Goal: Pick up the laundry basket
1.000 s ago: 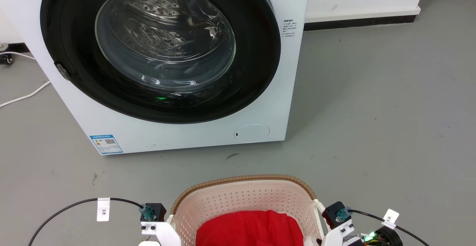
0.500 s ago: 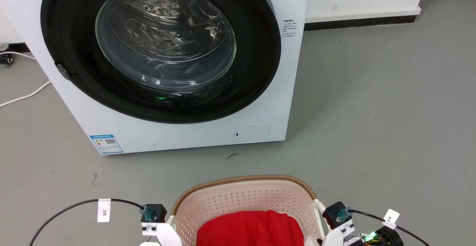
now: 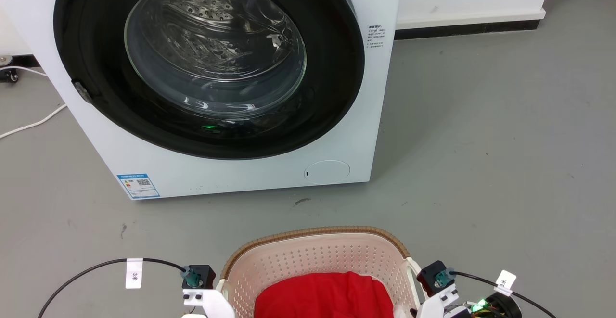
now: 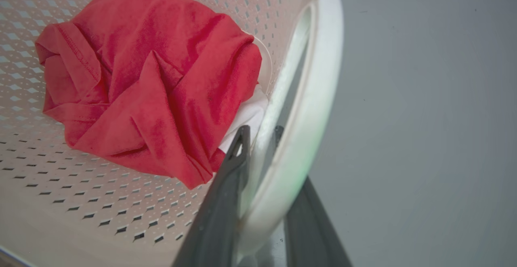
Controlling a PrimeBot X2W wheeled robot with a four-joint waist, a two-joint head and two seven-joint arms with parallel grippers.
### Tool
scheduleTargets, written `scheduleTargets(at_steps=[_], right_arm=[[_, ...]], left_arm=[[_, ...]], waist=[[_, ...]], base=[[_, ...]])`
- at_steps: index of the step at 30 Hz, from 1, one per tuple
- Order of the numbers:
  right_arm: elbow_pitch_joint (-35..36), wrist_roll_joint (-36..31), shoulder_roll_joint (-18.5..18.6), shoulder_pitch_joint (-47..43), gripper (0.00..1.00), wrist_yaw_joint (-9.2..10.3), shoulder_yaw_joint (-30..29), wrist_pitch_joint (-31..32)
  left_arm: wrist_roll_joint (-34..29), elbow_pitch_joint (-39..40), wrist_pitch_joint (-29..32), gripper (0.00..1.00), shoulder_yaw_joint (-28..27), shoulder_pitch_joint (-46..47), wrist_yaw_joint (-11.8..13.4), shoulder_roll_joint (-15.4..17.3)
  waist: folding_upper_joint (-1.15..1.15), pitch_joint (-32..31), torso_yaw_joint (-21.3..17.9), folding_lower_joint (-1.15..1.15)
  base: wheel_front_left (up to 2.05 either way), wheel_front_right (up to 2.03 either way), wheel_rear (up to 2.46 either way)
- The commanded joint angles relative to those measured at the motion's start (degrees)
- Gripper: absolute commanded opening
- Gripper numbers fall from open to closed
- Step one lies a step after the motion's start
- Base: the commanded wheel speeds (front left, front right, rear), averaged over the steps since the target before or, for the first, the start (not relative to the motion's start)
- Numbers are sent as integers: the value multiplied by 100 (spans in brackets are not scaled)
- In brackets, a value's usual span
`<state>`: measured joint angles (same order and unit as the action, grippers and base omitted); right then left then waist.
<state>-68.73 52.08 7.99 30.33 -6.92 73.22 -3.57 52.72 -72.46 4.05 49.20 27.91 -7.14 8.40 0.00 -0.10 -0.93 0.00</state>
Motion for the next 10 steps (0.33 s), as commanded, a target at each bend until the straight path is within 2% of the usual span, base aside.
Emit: scheduleTargets(at_steps=[1, 10], right_arm=[[96, -45, -81, 25, 0, -105, 33, -83], [74, -35, -89, 45, 0, -105, 33, -84]], left_arm=[[4, 29, -24, 0, 40, 77, -57, -38], [100, 22, -31, 0, 140, 95, -58, -29]], waist=[[0, 1, -2, 0], [0, 16, -4, 0]], base=[[0, 0, 0], [0, 0, 0]])
